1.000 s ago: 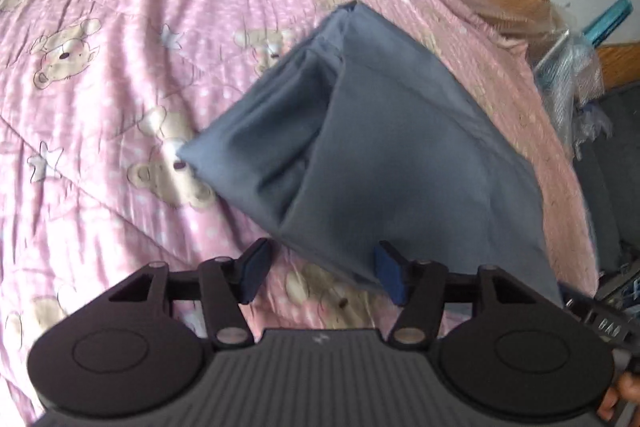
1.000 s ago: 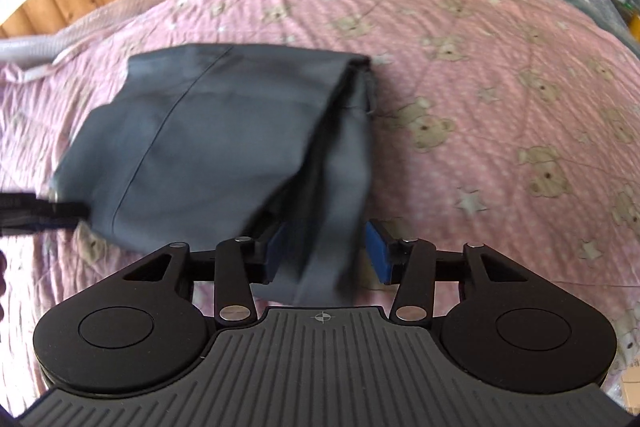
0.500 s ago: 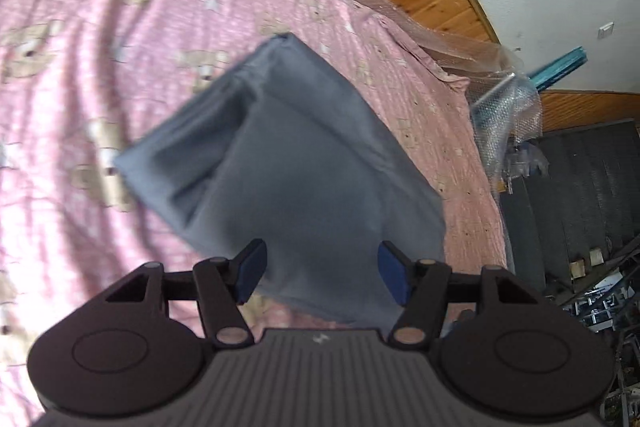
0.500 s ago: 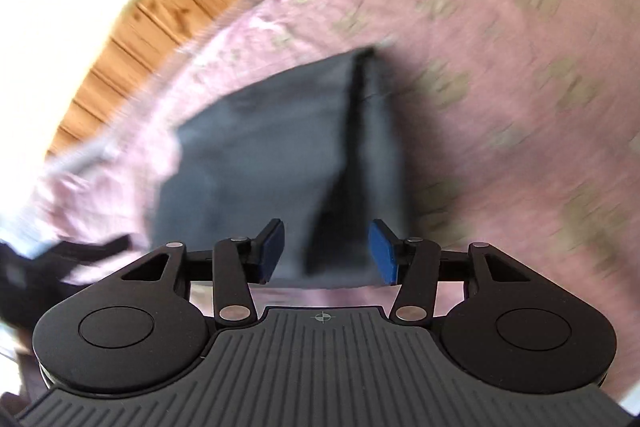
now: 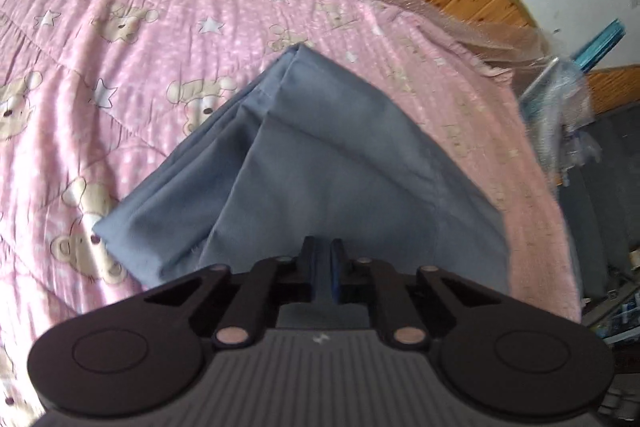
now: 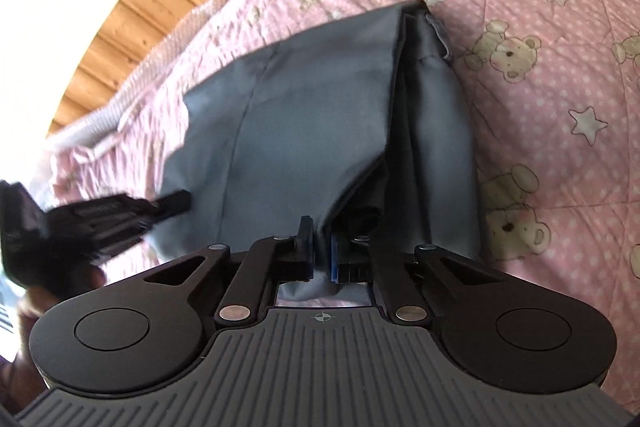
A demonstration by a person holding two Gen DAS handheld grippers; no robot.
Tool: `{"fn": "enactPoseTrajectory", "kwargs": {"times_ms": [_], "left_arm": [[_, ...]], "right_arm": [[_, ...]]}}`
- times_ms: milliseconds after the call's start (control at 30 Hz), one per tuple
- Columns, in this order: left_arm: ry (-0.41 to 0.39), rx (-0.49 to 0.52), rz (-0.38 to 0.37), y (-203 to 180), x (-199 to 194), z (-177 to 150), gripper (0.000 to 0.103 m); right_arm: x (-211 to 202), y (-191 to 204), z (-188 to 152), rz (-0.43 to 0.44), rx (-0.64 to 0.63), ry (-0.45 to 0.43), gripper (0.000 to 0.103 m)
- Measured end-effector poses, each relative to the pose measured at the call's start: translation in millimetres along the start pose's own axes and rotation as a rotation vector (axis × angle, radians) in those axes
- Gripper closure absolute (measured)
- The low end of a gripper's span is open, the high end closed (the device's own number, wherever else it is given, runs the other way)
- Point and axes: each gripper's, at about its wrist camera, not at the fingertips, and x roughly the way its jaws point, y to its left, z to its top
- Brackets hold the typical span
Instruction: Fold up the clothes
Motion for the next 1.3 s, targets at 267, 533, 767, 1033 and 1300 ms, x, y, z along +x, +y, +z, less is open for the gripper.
{"fn": "enactPoseTrajectory", "kwargs": {"times_ms": [267, 533, 767, 1033, 1300], "left_arm": [[-0.034, 0.000, 0.029, 13, -6, -1, 0.047], [-0.054, 0.190, 0.025, -18, 10, 25, 0.102], [0.013, 0.121, 0.038, 10, 10, 16, 0.083], [-0.052, 0.157, 0.093, 11, -7, 8, 0.058], [-0.094, 0.259, 0.070, -1, -1, 28, 0.085]], "right_arm": [[7, -1, 16, 0.014, 0.011, -0.047, 0.078], [11, 17, 18, 0.002, -0.024, -0.103, 0.096], [23, 8, 12, -0.016, -0.023, -0.066, 0.096], [16, 1, 3, -0.024, 0.023, -0.081, 0.070], [17, 28, 6, -0.043, -0.087, -0.110, 0.096]]}}
